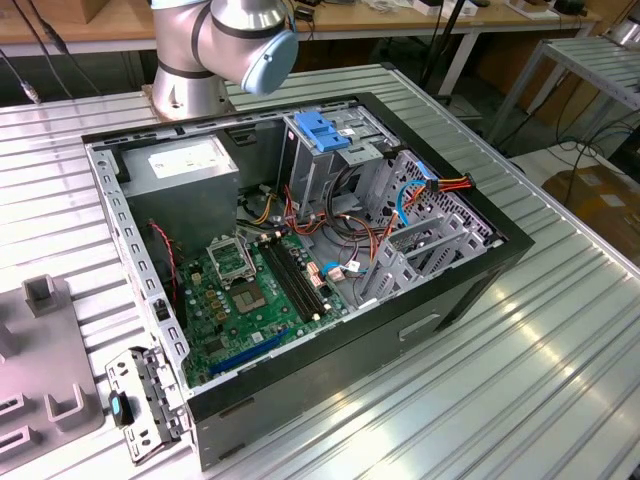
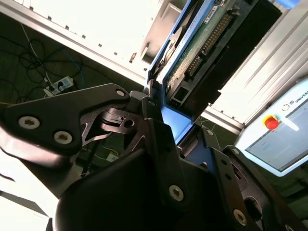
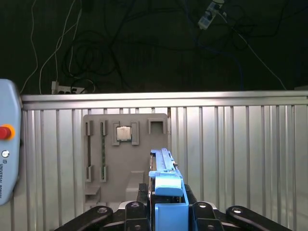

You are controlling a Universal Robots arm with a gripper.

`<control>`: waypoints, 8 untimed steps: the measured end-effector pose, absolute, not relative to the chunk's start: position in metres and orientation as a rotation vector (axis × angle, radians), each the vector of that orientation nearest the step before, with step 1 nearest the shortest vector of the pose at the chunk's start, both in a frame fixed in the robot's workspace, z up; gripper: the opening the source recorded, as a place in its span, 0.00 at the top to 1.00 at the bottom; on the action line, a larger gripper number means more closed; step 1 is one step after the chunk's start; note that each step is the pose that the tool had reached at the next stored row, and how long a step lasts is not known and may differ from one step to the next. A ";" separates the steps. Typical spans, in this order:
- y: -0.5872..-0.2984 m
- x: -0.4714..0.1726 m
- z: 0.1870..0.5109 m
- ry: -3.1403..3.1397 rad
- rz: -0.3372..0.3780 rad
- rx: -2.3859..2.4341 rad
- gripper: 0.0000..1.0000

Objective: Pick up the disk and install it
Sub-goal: 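Pick up the disk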

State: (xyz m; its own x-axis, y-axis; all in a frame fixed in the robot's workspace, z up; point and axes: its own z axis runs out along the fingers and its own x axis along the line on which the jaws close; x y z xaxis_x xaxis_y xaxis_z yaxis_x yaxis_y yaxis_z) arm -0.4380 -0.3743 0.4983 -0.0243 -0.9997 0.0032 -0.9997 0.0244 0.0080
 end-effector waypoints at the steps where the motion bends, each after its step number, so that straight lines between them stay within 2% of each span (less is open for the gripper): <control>1: -0.374 -0.437 0.498 -2.243 -0.005 2.189 0.63; 8: -0.374 -0.423 0.498 -2.243 -0.005 2.189 0.63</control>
State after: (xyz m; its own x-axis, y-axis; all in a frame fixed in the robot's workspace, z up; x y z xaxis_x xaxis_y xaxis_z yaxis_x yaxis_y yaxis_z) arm -0.4235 -0.3743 0.4983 -0.0244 -0.9997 0.0033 -0.9997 0.0244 0.0080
